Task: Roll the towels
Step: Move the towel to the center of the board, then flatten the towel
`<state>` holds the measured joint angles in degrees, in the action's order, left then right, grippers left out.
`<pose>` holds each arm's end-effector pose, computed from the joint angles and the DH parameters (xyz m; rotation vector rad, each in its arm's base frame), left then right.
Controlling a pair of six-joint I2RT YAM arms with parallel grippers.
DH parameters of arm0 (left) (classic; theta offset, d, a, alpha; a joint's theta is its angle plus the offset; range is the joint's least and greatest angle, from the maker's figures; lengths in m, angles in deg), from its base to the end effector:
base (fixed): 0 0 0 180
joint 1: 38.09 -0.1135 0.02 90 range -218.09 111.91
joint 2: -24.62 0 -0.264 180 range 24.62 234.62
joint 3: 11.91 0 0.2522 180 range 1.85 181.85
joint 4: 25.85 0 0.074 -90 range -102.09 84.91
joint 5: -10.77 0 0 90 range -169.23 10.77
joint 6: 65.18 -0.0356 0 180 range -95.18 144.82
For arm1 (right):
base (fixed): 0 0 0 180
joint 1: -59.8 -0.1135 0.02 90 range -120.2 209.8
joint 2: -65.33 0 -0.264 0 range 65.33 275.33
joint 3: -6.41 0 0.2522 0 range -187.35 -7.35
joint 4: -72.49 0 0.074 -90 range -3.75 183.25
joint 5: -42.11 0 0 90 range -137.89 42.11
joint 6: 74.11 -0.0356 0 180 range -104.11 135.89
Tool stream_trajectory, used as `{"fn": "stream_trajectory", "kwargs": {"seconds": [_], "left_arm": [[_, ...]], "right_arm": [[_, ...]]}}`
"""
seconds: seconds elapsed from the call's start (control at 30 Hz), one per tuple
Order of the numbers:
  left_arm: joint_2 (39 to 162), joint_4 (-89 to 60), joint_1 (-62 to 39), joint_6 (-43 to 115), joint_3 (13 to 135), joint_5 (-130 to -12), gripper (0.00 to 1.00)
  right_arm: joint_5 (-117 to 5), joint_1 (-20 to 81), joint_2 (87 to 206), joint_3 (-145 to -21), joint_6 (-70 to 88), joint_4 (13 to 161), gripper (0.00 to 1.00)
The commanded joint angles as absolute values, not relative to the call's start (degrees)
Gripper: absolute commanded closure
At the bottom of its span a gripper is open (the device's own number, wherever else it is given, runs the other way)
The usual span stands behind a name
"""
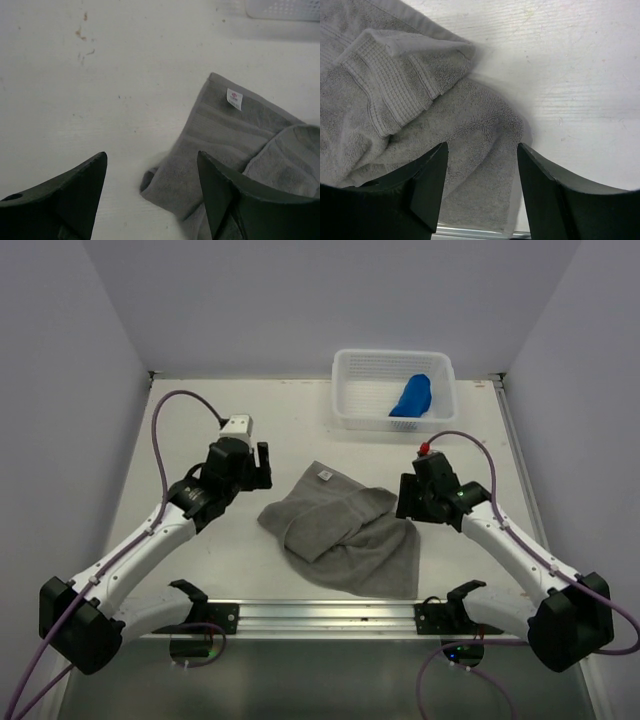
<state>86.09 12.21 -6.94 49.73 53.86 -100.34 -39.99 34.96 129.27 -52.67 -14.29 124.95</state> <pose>0.2073 -0.1103 0.3048 -0.0950 2.1191 -0.1829 0.1965 0.0856 0.2373 0.1715 2.5623 0.1905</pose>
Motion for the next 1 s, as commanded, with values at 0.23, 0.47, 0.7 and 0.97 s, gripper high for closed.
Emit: {"fn": "stream_trajectory", "kwargs": {"seconds": [0.23, 0.47, 0.7, 0.97], "left_arm": [[89.2, 5.3, 4.6, 52.9, 44.4, -89.4, 0.36], [96.0, 2.2, 7.8, 50.9, 44.7, -90.9, 0.4], [102.6, -1.2, 9.6, 44.6, 54.4, -90.9, 0.36], [115.7, -6.3, 12.4, 36.1, 68.3, -83.2, 0.24]], "right_arm": [[-50.1, 34.9, 119.7, -50.8, -15.0, 124.2, 0.51], [-57.6, 34.8, 117.8, -44.6, -18.2, 121.3, 0.6], [-57.6, 33.9, 113.9, -37.1, -23.6, 119.5, 0.75], [-55.3, 33.8, 106.0, -31.9, -28.6, 121.4, 0.8]]}}
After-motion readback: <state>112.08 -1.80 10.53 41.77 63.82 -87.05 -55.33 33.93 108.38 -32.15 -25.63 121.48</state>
